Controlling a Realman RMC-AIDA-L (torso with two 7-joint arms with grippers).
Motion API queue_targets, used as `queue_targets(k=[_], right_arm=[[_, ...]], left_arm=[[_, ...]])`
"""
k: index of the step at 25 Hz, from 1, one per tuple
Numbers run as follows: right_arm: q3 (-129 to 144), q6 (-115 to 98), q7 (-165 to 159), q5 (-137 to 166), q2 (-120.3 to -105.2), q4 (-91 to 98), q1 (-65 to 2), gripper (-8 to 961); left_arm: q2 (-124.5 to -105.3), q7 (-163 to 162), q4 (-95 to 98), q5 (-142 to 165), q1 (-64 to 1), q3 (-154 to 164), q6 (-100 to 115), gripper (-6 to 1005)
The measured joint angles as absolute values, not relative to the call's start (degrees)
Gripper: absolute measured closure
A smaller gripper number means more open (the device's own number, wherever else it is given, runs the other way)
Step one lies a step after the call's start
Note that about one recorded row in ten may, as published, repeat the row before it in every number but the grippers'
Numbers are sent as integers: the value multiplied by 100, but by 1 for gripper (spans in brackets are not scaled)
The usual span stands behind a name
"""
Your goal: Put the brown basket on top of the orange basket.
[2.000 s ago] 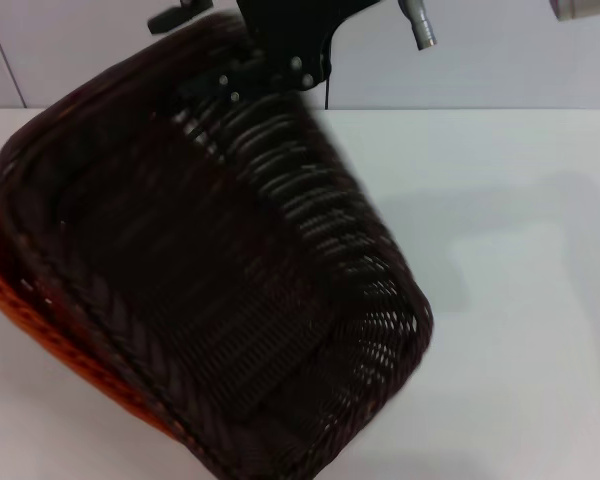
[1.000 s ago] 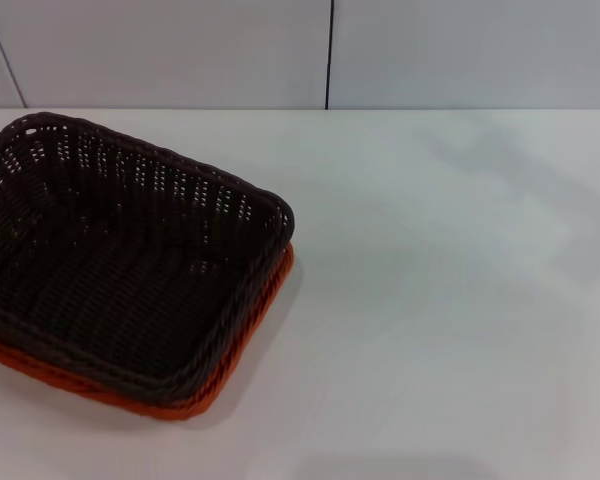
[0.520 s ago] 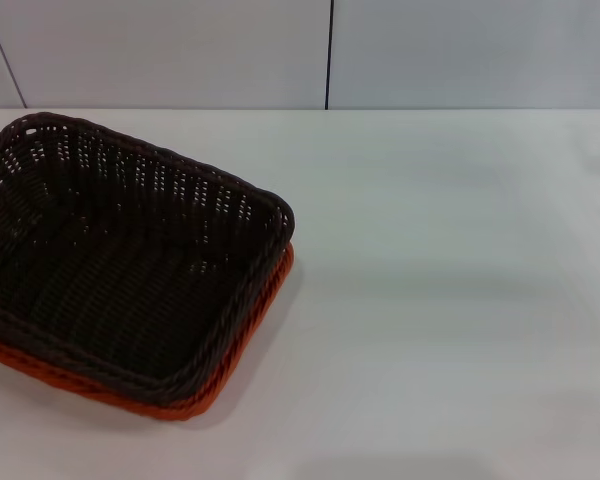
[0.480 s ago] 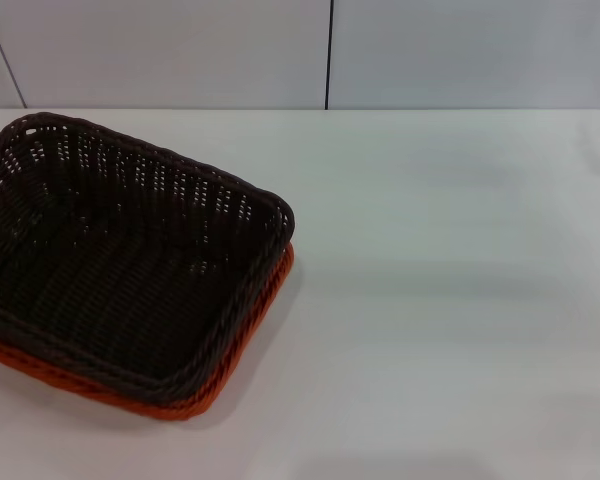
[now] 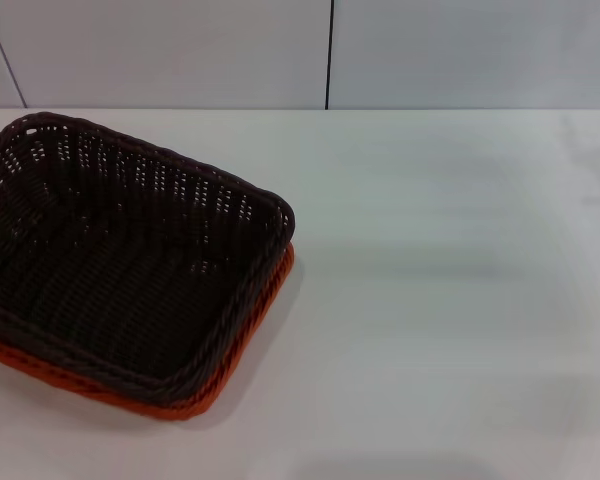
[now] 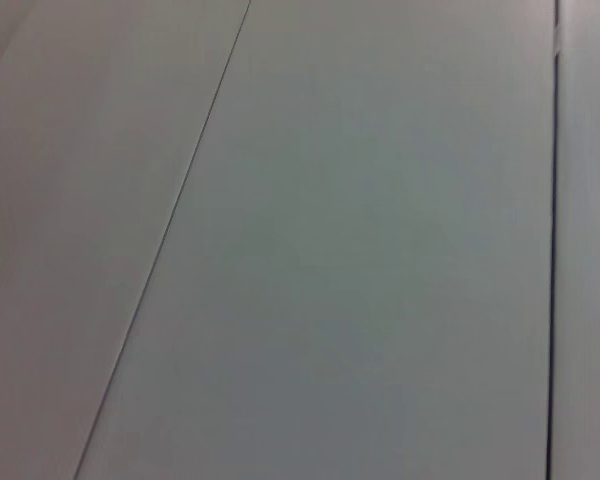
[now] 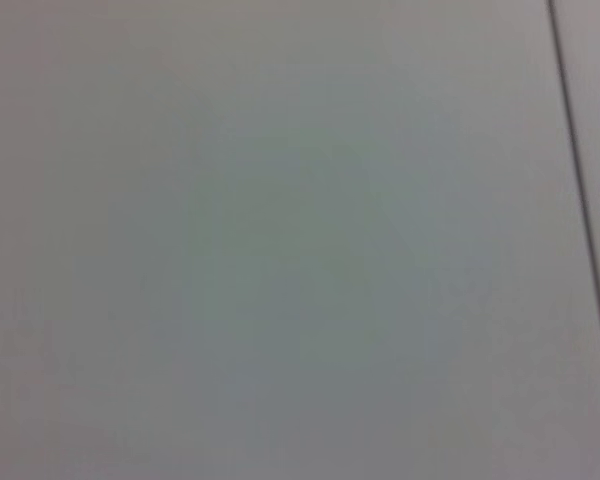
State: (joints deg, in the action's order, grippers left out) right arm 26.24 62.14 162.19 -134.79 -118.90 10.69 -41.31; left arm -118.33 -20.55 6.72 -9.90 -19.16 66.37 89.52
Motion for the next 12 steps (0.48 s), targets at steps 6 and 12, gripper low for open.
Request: queue_targets(k=[6,12], right_arm=[[2613,5930,16287,-13541,-11905,766,-4429,236],[2610,5802,16301,-13603,-11909,737,-4526,236]], left_arm=[[-11806,-1986,674,-952,-1845,6638,8717,360],[-11804,-1977,686,-949,-1745,6636,8708,360]])
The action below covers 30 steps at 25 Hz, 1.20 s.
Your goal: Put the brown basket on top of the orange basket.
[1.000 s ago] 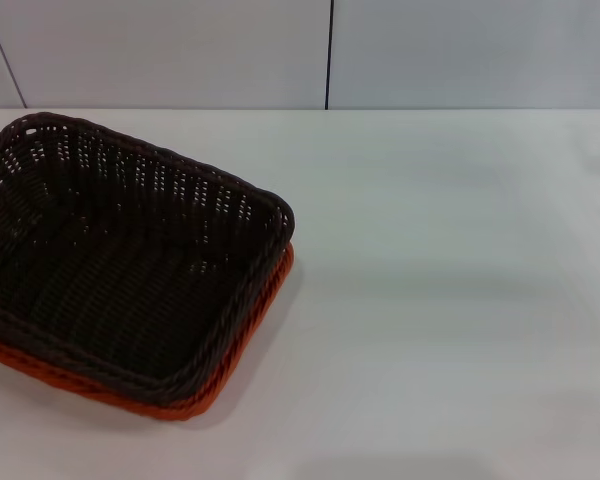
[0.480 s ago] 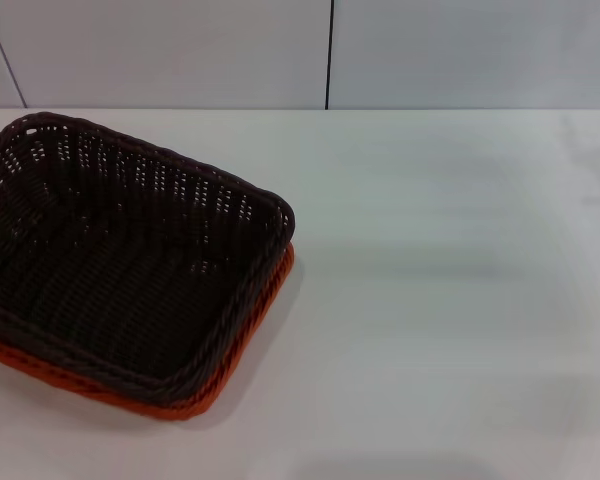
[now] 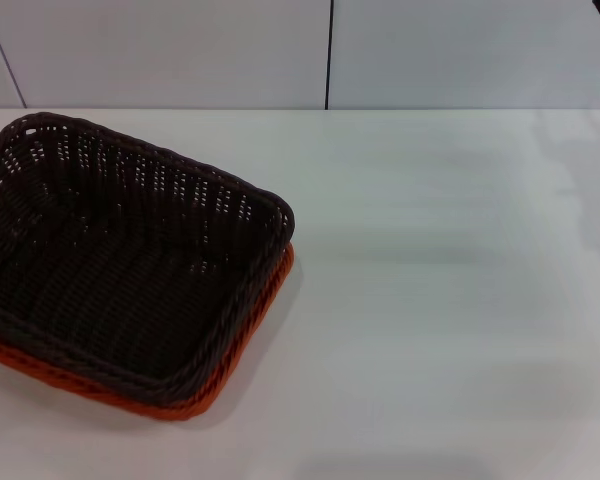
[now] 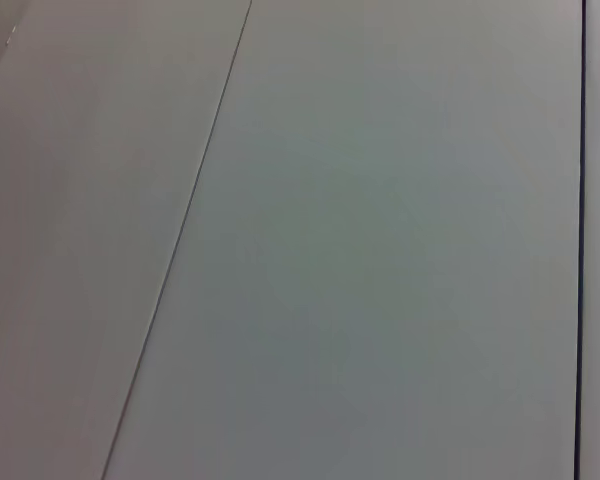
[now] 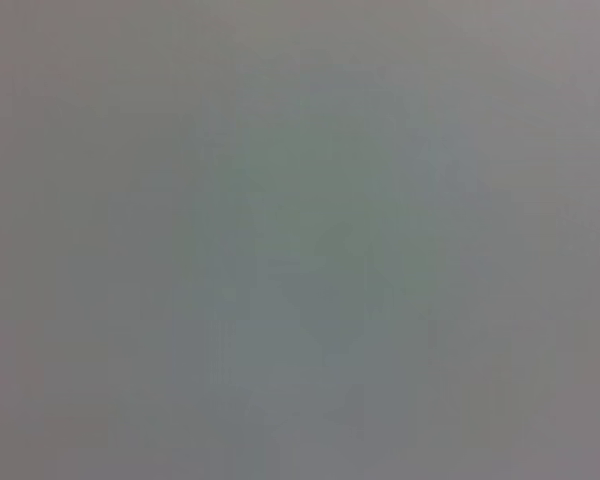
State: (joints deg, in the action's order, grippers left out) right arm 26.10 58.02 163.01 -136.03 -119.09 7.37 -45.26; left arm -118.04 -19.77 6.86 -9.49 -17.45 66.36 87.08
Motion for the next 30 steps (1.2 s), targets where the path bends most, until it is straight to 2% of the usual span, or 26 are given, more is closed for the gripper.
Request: queue_targets(k=[13,30], right_arm=[[2679,5929,16294,-13657,-11926,719,-4523,236],[2689,7166,16267,-13634,-11934,477,-3857,236]], left_arm=[[-11805,-1975,681,-991,-1801,6632,8563,361],[-11866,-2034,650,-950,-1820,6745,8559,360]])
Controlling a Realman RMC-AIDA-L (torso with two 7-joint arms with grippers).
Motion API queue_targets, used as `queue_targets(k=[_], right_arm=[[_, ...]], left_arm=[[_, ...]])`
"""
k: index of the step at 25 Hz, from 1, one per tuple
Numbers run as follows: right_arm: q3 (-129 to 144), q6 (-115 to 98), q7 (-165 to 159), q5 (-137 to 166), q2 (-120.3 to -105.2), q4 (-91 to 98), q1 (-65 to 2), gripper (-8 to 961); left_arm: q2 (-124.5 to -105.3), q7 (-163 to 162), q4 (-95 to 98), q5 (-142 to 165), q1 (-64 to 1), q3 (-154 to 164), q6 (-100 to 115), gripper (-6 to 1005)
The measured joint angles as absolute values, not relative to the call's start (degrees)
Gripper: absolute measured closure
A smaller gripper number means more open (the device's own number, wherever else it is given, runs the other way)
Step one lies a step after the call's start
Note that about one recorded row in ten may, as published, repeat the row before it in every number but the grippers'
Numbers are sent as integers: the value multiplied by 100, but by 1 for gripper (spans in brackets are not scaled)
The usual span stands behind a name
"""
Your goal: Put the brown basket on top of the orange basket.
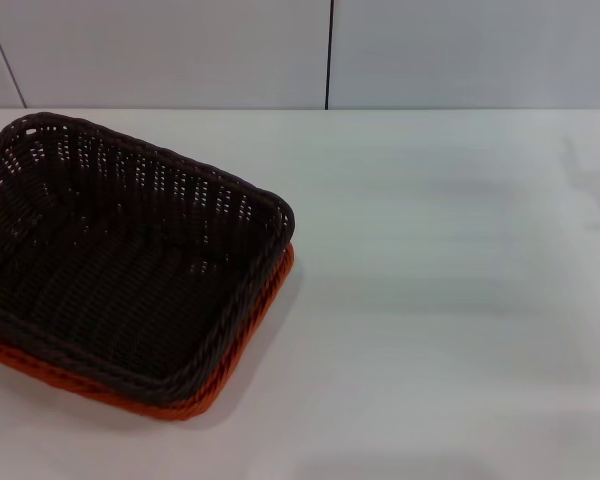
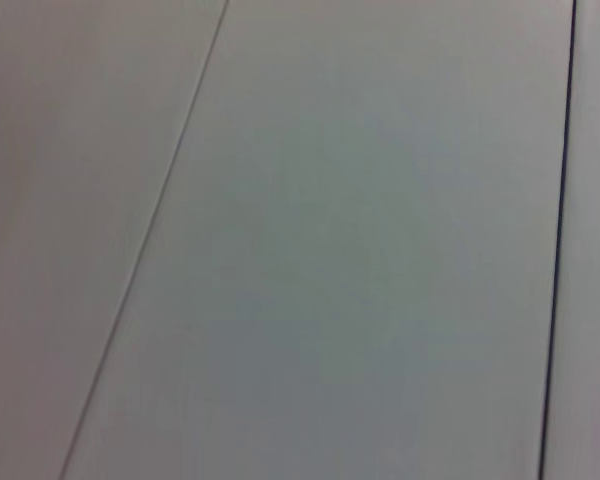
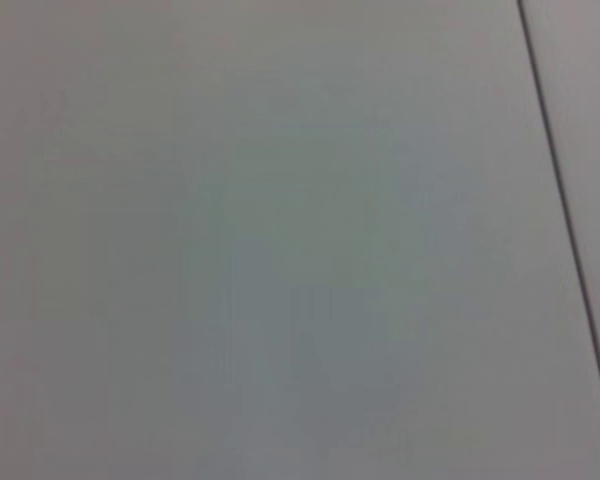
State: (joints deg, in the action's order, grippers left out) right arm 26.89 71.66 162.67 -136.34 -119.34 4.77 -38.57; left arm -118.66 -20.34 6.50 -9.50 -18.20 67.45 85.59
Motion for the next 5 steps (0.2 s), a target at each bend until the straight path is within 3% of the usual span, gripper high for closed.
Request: queue_targets(k=[5], right_arm=[[2689,7359,16267,-13632,-11935,426,-3684,237]], left_arm=[[-11866,-2164,600,-948,-1818,6903,8591,360]])
